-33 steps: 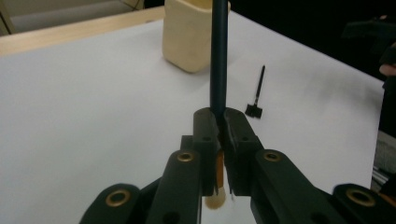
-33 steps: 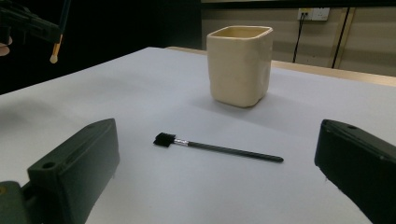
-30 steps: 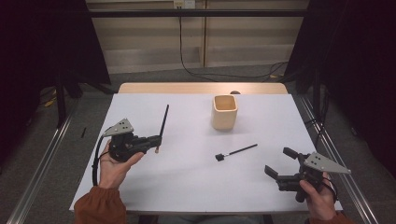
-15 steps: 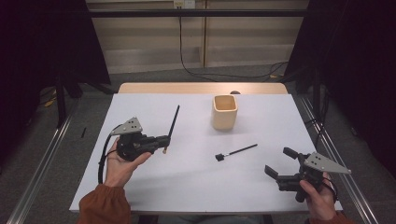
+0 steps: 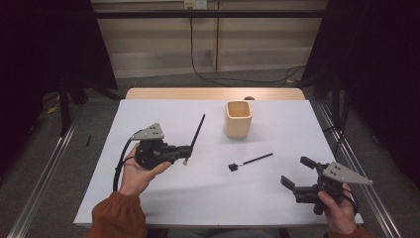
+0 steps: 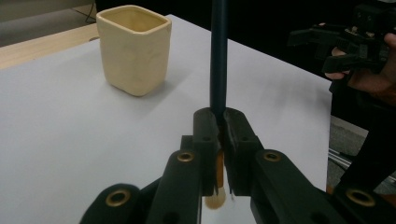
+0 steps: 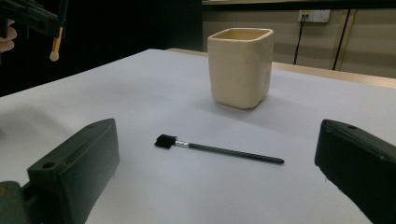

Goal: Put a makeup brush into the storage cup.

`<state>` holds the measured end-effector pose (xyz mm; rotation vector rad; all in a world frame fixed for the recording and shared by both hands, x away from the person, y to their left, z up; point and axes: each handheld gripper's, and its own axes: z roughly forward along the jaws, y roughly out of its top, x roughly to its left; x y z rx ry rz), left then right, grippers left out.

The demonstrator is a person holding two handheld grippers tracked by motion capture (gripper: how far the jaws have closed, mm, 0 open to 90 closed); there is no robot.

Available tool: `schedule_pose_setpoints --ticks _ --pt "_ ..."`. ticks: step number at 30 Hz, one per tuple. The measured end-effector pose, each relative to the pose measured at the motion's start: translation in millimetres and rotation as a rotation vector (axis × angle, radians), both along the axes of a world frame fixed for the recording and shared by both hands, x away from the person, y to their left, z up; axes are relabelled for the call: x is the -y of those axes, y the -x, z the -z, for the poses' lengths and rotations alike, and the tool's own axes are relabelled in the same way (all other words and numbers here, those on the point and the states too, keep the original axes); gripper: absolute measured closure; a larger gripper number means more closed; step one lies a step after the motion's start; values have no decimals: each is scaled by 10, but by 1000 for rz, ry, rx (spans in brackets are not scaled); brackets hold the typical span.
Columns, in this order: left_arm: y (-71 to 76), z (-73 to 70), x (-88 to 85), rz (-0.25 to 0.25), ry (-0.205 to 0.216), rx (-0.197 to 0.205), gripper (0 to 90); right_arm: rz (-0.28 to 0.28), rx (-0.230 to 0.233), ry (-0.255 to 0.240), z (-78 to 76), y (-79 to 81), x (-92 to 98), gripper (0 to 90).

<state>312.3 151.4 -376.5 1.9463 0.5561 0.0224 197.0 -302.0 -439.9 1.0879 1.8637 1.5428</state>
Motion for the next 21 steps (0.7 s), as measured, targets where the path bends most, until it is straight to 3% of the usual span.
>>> schedule_pose_setpoints --ticks 11,21 --pt "-21 -42 180 34 -39 -30 846 -3 0 2 0 0 -2 0" --pt "-38 -65 325 77 -77 -31 846 -3 0 1 1 -1 0 0"
